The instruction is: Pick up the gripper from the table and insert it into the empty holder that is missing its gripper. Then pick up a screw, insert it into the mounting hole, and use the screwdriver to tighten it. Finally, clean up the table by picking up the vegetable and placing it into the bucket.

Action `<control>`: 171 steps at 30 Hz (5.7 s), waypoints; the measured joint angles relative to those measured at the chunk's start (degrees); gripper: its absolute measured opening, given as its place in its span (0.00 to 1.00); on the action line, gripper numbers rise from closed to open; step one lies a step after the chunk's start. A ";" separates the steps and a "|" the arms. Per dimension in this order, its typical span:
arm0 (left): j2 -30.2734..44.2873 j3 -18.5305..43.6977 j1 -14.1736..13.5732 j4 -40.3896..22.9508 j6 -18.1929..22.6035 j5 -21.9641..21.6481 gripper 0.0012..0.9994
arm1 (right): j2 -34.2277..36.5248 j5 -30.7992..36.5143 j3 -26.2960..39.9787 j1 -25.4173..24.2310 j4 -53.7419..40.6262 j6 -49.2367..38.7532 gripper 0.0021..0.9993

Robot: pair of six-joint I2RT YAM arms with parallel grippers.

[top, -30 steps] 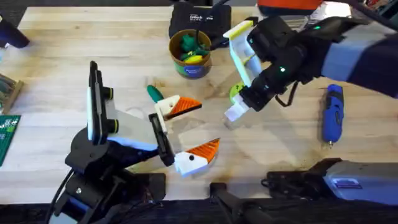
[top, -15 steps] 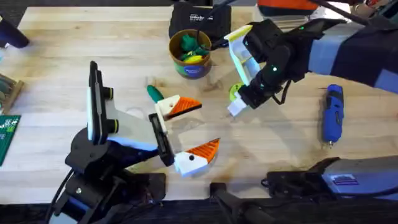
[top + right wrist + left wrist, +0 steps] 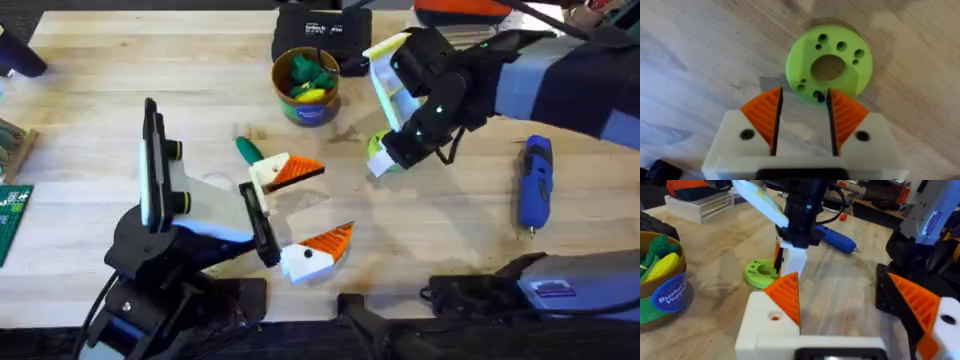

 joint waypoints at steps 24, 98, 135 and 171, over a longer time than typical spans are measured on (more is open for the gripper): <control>0.00 0.00 0.00 0.00 0.00 0.00 0.99 | 0.22 2.94 0.00 0.00 0.53 1.49 0.31; 0.00 0.00 0.00 0.00 0.00 0.00 0.99 | 12.00 -12.92 55.28 16.54 -33.81 6.47 0.01; 0.00 0.00 0.00 0.00 0.00 0.00 0.99 | 15.69 -14.29 55.41 25.69 -31.08 7.06 0.01; 0.02 0.00 0.00 -0.02 -0.04 0.00 0.99 | 17.73 -13.81 55.41 25.94 -30.97 7.02 0.01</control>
